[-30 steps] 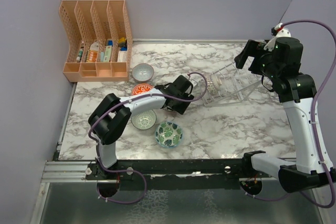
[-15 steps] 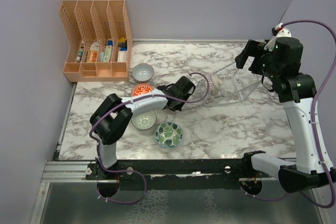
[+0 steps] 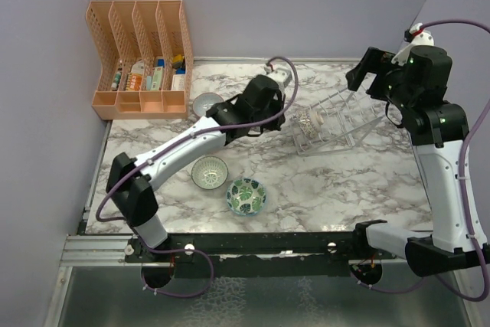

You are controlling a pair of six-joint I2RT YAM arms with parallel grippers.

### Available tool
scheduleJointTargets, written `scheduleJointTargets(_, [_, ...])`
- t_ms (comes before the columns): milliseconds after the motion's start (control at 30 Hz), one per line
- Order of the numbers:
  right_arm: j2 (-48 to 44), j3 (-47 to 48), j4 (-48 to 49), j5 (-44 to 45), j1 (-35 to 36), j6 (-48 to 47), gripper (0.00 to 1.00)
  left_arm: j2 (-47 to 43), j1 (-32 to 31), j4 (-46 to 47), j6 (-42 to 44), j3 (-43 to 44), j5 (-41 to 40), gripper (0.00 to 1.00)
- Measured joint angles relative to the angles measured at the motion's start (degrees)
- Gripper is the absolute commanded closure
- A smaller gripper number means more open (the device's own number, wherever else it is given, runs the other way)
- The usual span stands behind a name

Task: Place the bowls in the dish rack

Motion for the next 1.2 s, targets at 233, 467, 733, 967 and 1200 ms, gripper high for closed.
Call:
scheduleJointTargets(233, [2.6,4.4,0.2,-0.3,0.0,1.2,0.0,-8.9,1.1,18.1,-18.2,1.2,8.9,1.0])
scheduleJointTargets(467, [4.2,5.9,0.8,-3.2,0.0,3.7,0.0,-9.8,4.6,45.6,-42.0,-15.8,14.4,1.0])
scheduleJointTargets(733, [4.3,5.8,1.7,-6.5,0.0,5.5,0.0,-1.8,5.2,67.3,-61.1,-21.7,14.0,1.0])
scheduleJointTargets(967, [4.3,4.7,2.4,-8.2,0.0,5.9,0.0,7.1,5.1,82.0,-73.8,-21.7,11.7,1.0])
scheduleJointTargets(1200, [4.3,4.6,2.8,-8.4,0.0,5.3,0.0,14.5,5.1,86.0,-80.1,-18.3,10.3,1.0])
